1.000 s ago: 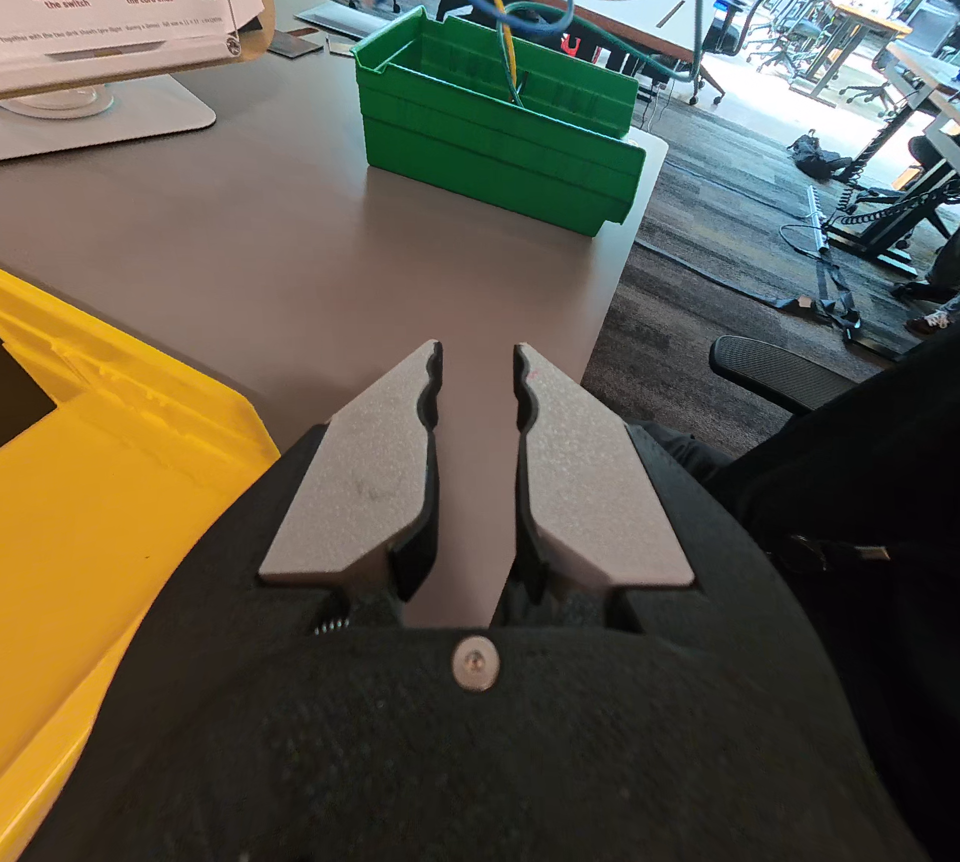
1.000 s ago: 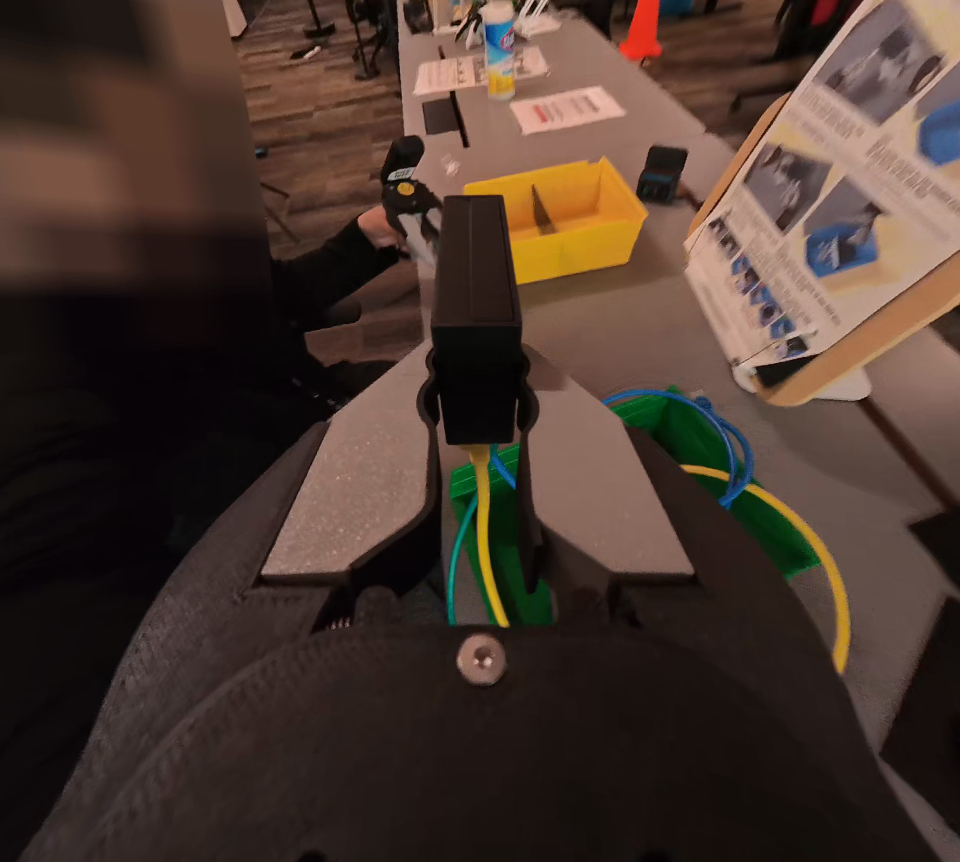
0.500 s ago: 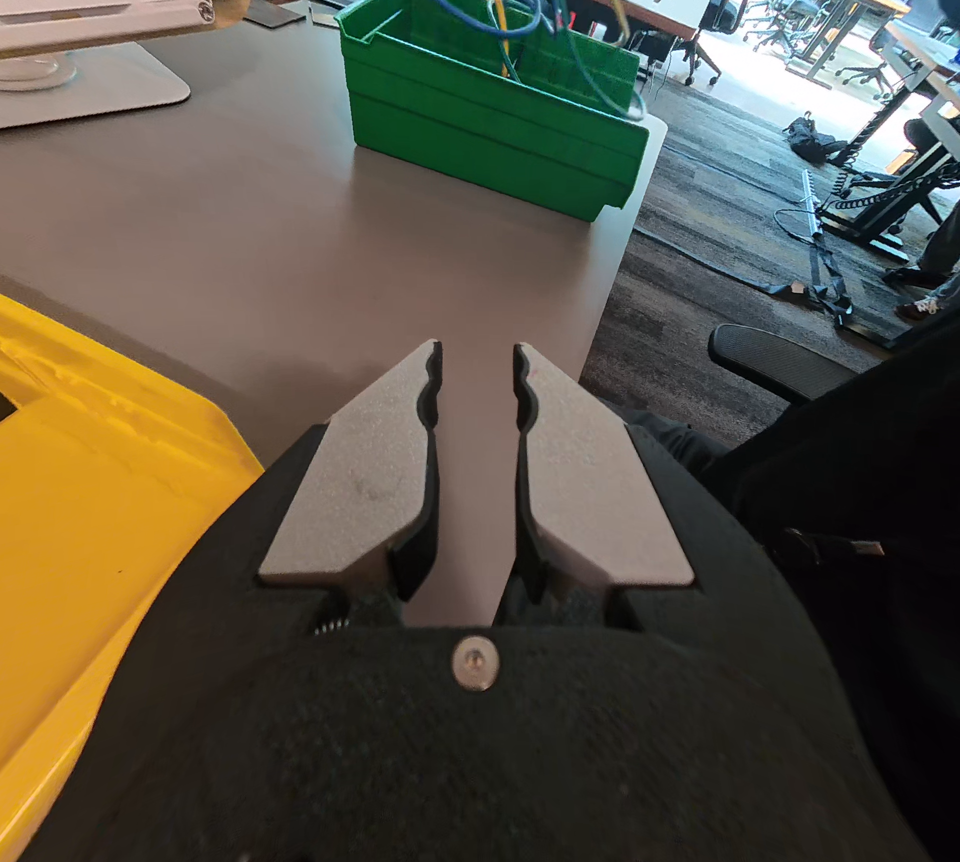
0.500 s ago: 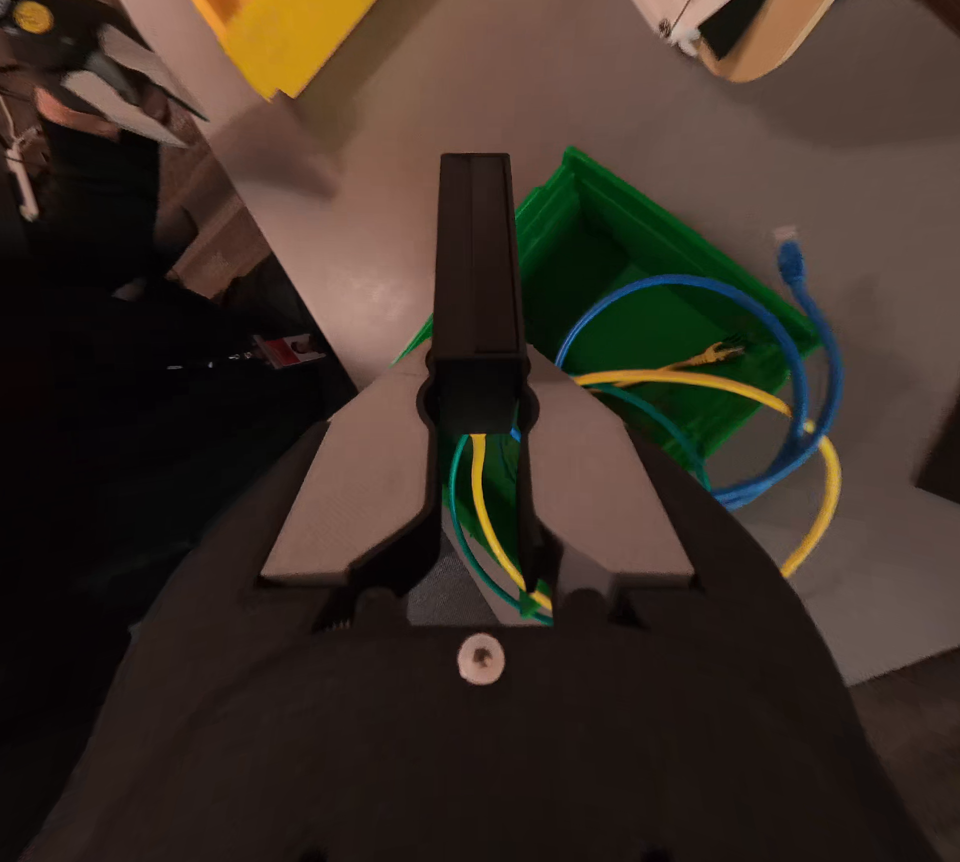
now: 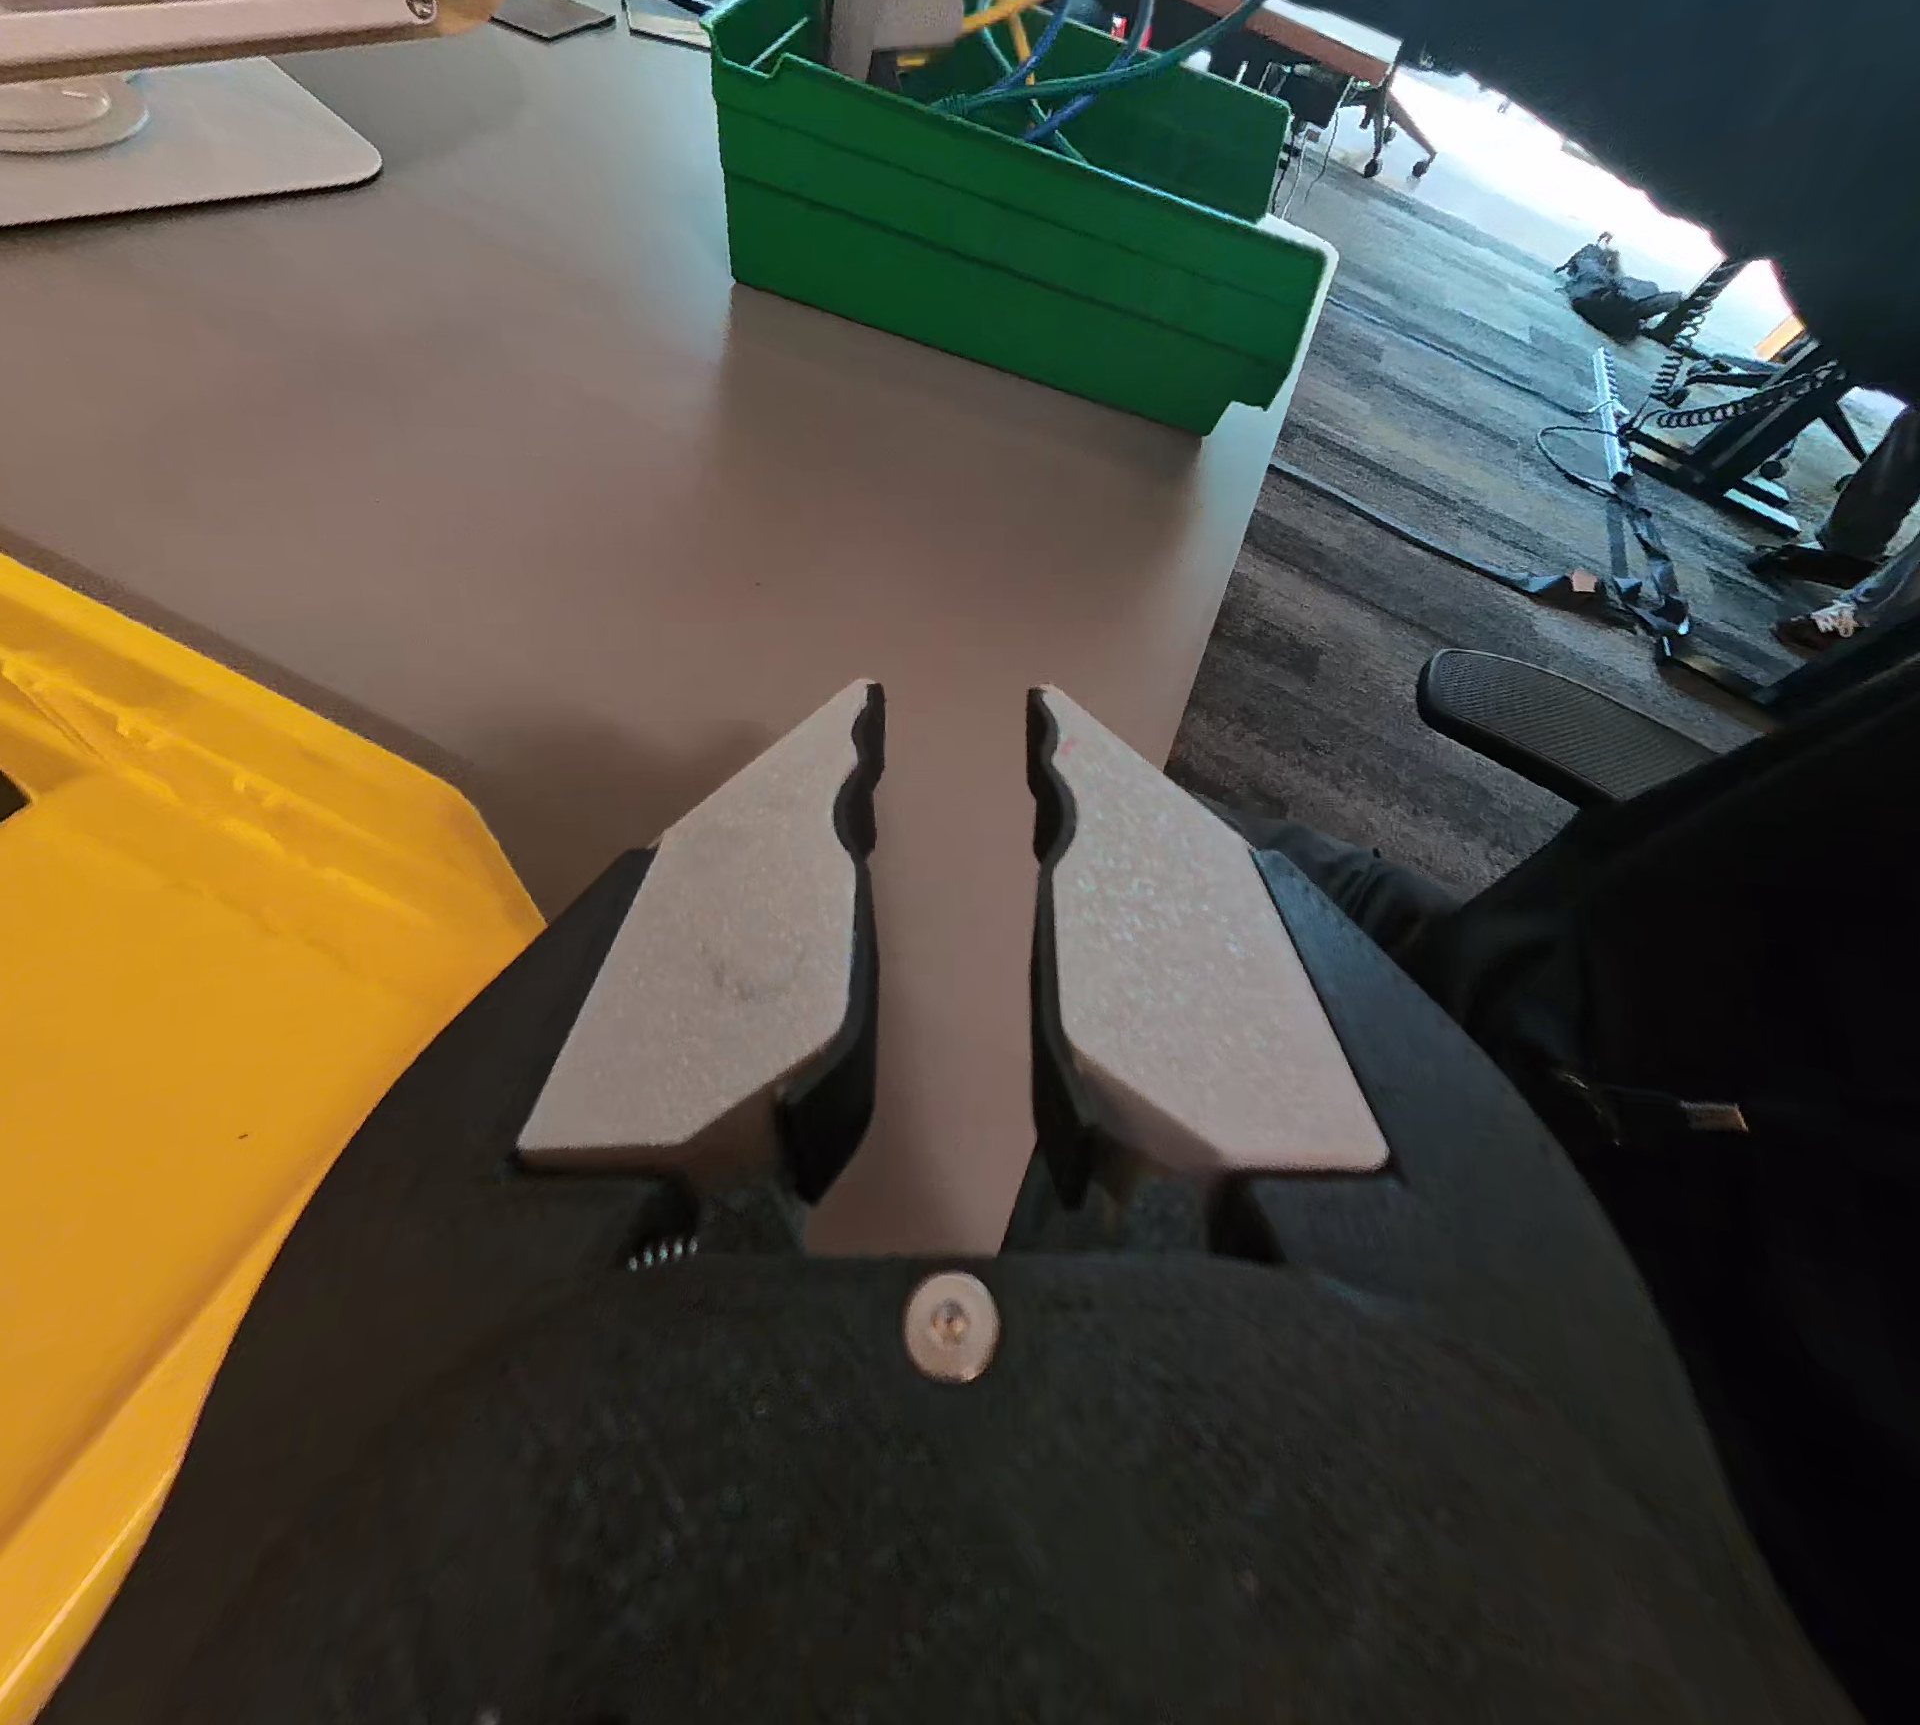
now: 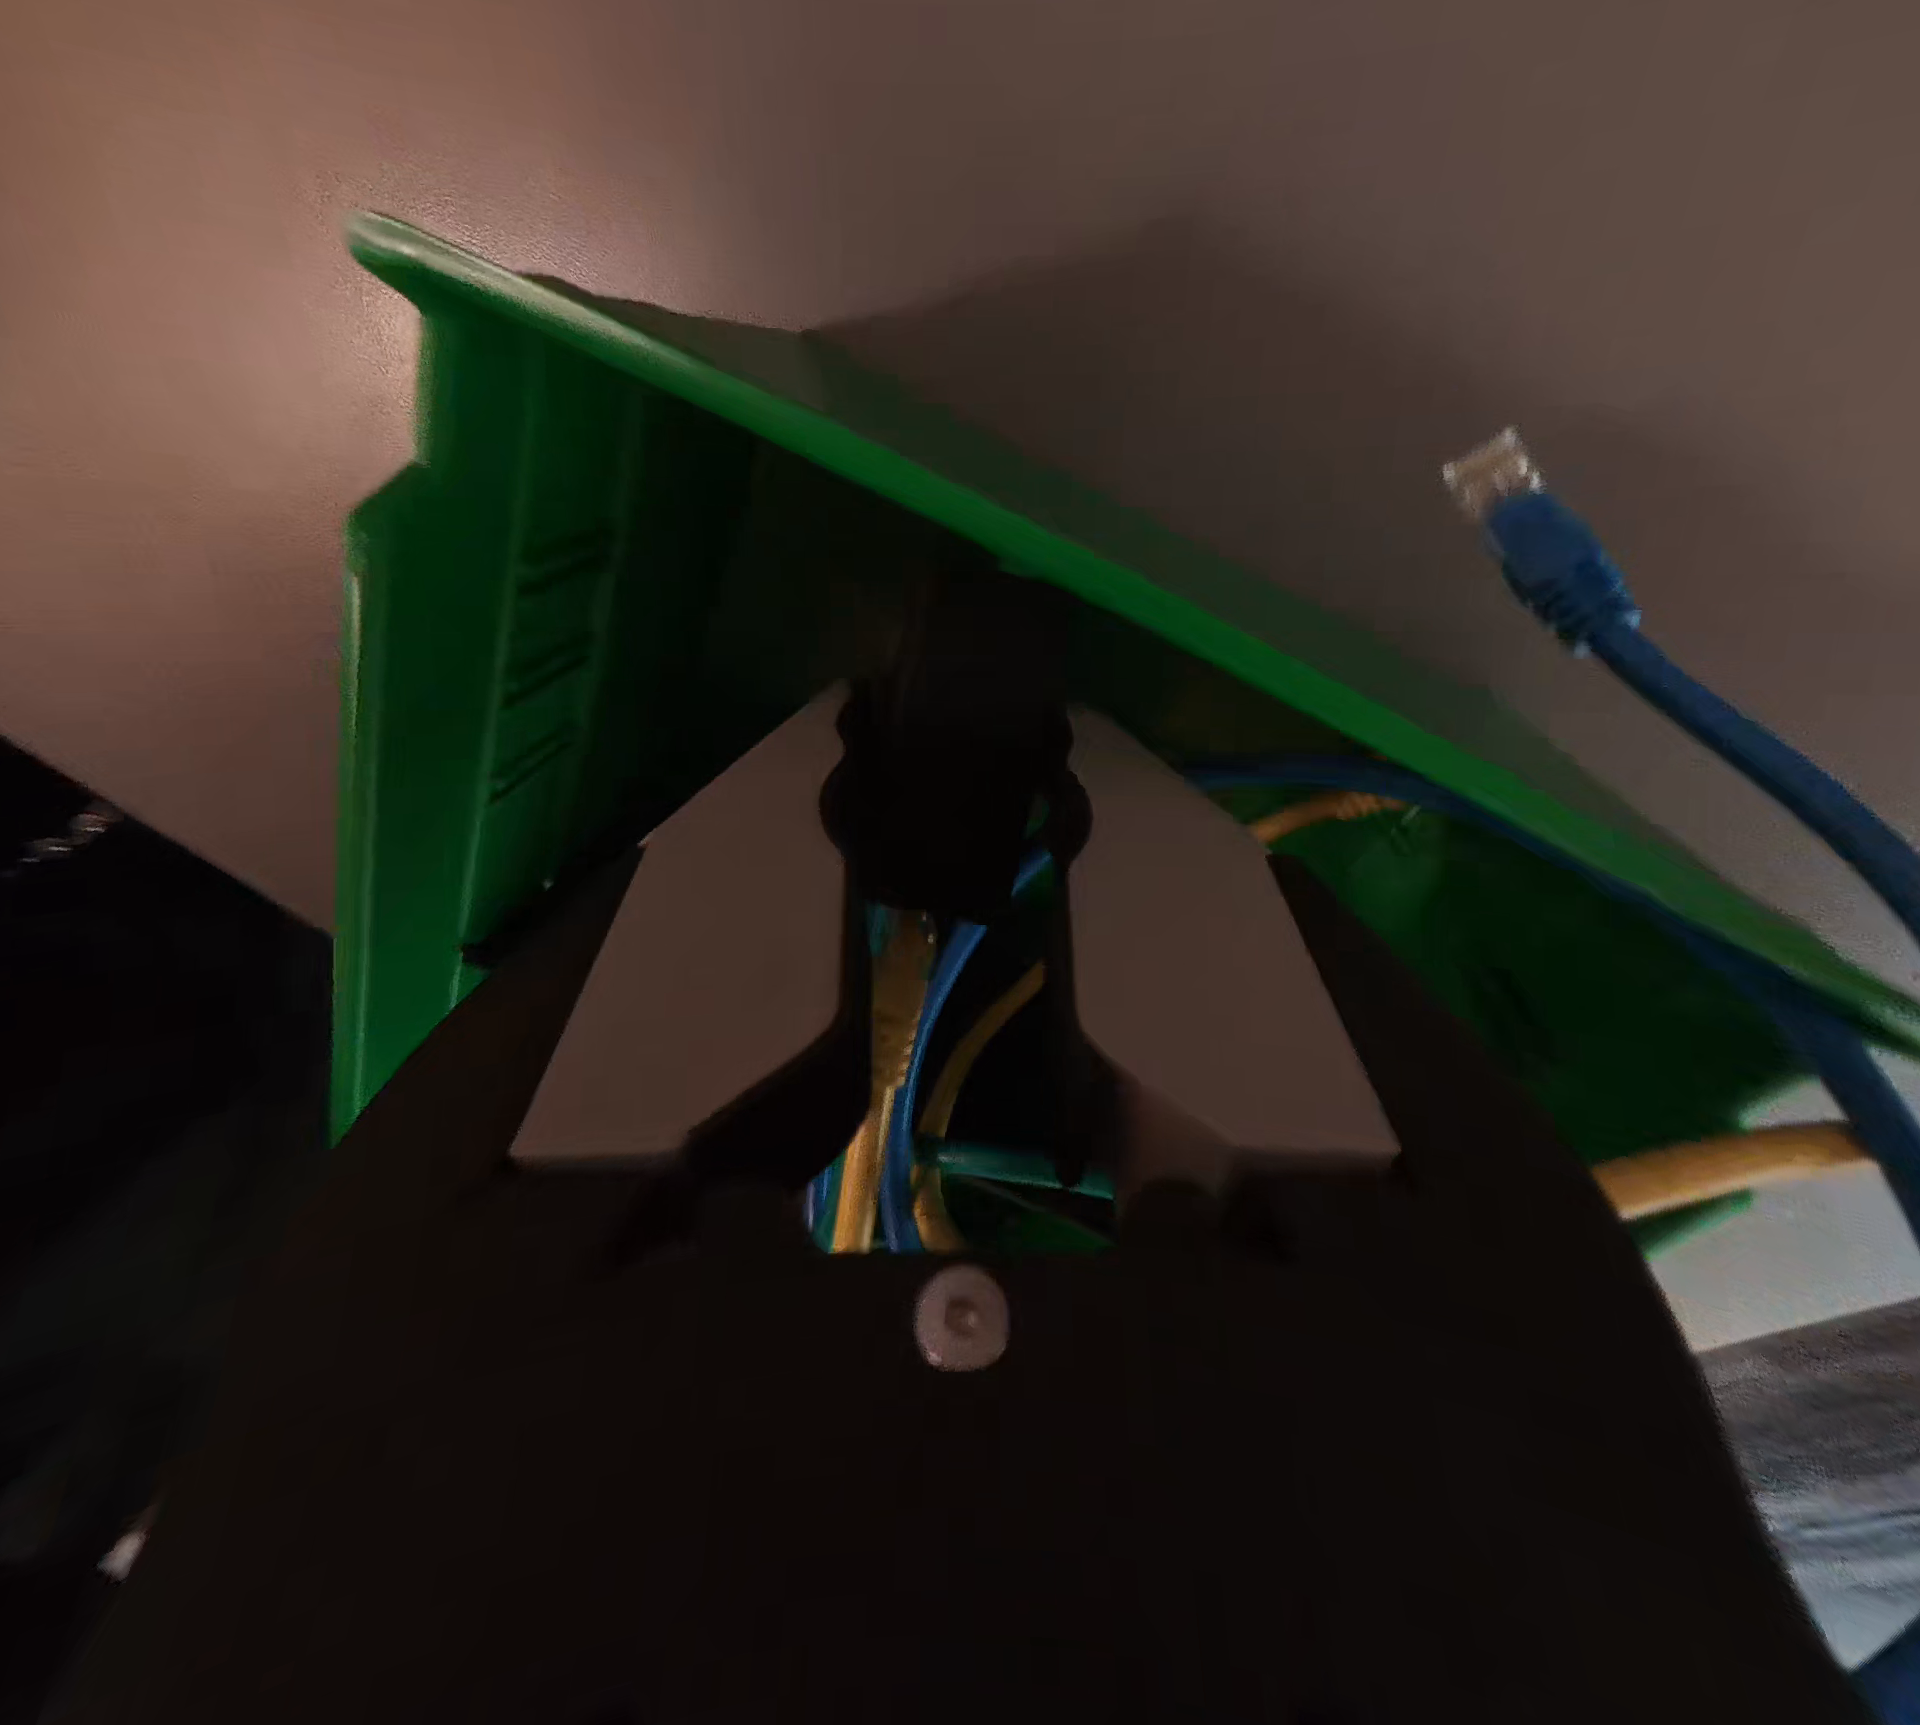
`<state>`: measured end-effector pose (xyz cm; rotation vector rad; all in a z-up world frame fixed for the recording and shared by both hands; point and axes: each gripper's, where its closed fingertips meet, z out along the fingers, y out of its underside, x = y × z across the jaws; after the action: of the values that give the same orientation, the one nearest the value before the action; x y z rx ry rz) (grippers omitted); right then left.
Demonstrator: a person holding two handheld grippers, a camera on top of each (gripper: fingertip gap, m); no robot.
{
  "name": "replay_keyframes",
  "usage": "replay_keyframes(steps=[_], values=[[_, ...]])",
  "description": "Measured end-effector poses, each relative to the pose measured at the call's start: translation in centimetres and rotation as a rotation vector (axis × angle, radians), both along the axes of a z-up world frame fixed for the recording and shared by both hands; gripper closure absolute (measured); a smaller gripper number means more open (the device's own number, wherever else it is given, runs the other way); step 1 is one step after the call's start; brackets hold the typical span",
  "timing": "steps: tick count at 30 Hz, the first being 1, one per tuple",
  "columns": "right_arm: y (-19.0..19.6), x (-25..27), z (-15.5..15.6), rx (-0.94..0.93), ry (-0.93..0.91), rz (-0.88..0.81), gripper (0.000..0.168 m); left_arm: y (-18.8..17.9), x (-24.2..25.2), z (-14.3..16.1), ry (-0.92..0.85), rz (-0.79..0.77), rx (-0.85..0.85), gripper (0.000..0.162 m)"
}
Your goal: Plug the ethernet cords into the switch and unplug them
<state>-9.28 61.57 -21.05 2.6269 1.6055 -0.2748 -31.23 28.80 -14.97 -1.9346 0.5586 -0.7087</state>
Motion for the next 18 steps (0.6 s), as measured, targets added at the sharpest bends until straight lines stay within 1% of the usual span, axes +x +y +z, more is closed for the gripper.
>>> replay_keyframes(steps=[1, 3, 5, 6, 8, 11, 12, 14, 16, 17, 18], values=[[-0.3, -0.7, -0.3, 0.021, 0.001, 0.044, 0.136, 0.0, 0.1, -0.1, 0.003, -0.002, -0.004, 0.137], [-0.6, -1.7, 0.2, 0.049, 0.006, 0.095, 0.134, 0.1, 0.1, -0.3, 0.010, 0.000, -0.009, 0.137], [-0.6, -2.1, 1.8, 0.103, 0.004, 0.131, 0.130, 0.0, 0.2, -0.3, 0.011, 0.001, -0.009, 0.137], [-0.6, -2.3, 3.1, 0.134, 0.022, 0.148, 0.128, 0.0, 0.2, -0.2, 0.009, 0.001, -0.007, 0.137], [-0.8, -2.9, 6.1, 0.190, 0.082, 0.153, 0.111, 0.0, 0.2, -0.1, 0.006, 0.001, -0.003, 0.137], [-1.9, -3.0, 10.9, 0.274, 0.177, 0.156, 0.099, 0.0, 0.4, -0.1, 0.008, -0.004, -0.005, 0.137], [-2.7, -2.8, 12.6, 0.306, 0.216, 0.150, 0.098, -0.1, 0.4, -0.1, 0.011, -0.005, -0.005, 0.137], [-5.5, -2.0, 16.3, 0.372, 0.350, 0.158, 0.102, -0.3, 0.4, 0.2, 0.017, -0.006, 0.002, 0.137], [-9.7, -0.2, 19.1, 0.425, 0.473, 0.184, 0.105, -0.5, 0.4, 0.7, 0.009, -0.005, 0.018, 0.137], [-12.1, 1.1, 19.9, 0.435, 0.523, 0.180, 0.110, -0.5, 0.4, 0.9, 0.000, -0.006, 0.023, 0.137], [-14.7, 2.5, 20.2, 0.413, 0.568, 0.162, 0.125, -0.6, 0.4, 1.1, -0.010, -0.009, 0.024, 0.137]])
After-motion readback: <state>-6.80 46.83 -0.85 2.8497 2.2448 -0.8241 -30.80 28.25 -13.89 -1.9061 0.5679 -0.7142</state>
